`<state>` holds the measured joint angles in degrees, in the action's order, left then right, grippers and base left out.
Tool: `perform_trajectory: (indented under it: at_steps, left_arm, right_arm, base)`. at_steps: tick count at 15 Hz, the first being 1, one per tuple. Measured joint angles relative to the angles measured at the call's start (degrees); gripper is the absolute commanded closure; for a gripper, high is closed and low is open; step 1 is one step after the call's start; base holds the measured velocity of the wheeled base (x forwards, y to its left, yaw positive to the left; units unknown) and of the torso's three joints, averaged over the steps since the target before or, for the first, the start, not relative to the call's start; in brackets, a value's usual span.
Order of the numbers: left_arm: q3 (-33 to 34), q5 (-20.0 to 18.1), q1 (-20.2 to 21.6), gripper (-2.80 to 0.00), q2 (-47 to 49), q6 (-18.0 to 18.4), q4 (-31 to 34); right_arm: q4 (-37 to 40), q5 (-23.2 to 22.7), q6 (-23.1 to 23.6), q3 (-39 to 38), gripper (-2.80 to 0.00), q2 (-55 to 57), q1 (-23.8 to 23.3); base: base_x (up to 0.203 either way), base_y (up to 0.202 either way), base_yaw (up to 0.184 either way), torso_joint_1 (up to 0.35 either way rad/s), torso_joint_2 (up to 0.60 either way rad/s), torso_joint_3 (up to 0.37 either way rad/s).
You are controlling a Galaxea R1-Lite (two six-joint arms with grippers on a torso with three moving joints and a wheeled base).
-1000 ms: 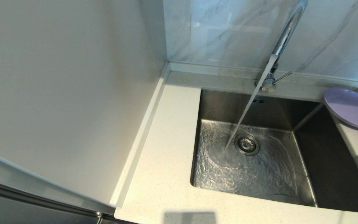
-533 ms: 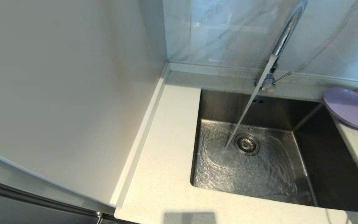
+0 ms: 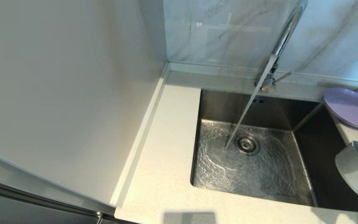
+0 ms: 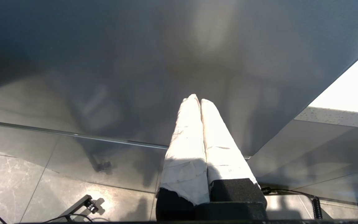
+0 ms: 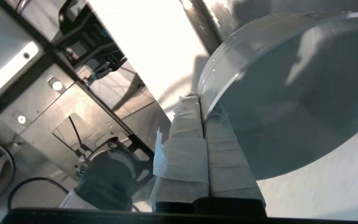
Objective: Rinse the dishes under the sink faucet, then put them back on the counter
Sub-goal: Pick up the bowl, then rinse the bowl
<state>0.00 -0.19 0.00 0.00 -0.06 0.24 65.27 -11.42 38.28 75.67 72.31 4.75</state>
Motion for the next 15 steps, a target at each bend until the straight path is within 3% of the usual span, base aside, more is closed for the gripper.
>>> perform_trajectory:
  at_steps: [4,9,12,15]
  left_arm:
    - [0.0,0.01,-0.02,0.0,0.0,-0.04,0.0]
    - [0.0,0.01,-0.02,0.0,0.0,0.0,0.0]
    - [0.0,-0.02,0.0,0.0,0.0,0.01,0.0]
    - [0.0,0.03,0.0,0.0,0.0,-0.04,0.02]
  right_arm:
    - [-0.01,0.15,-0.11,3.64,0.0,2.64,13.62]
    - [-0.28,-4.4,0.17,13.95,0.0,10.61,23.98]
    - [-2.42,-4.52,0.22,17.52,0.0,15.09,28.51]
    - [-7.69,-3.78,0.0,17.74,0.0,17.73,29.46]
  base:
    - [0.0,0.0,0.0,0.0,0.0,0.0]
    - [0.0,0.0,0.0,0.0,0.0,0.0]
    - [0.0,0.0,0.0,0.0,0.0,0.0]
    - [0.0,0.0,0.0,0.0,0.0,0.0]
